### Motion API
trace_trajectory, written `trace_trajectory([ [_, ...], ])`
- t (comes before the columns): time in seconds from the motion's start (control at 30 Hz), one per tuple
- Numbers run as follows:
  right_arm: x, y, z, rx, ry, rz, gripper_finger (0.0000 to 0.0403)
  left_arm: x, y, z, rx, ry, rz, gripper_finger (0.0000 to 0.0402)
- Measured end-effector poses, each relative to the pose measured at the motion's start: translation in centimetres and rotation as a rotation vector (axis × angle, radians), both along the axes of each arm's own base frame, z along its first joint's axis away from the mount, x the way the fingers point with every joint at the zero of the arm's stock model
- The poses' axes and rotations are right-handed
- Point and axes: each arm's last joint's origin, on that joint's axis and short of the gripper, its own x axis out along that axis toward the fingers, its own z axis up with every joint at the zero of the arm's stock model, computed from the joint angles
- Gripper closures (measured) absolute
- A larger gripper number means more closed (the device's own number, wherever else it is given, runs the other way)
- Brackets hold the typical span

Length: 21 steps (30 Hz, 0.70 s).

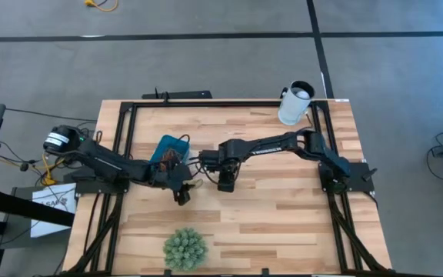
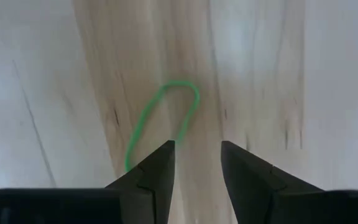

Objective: Pick and place items into bin
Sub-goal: Put the green rubber band into the blue bin

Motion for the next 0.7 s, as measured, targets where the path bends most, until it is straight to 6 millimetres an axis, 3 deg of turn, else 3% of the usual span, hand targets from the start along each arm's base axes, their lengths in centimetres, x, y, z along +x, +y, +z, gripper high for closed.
trace_trajectory([
  [0.17, 0.1, 0.0, 0.0, -0.001, -0.009, 0.004, 0.0278, 0.6, 0.5, -2.2, 0.025, 0.102, 0.019, 0.0258],
  [0.33, 0.1, 0.2, 0.0, -0.003, -0.007, 0.035, 0.0278, 2.1, 0.6, -2.3, 0.034, 0.162, 0.015, 0.0258],
  [0.7, 0.0, 0.3, 0.0, -0.003, 0.005, 0.042, 0.0278, 3.2, 0.4, 0.2, 0.106, 0.321, -0.033, 0.0258],
])
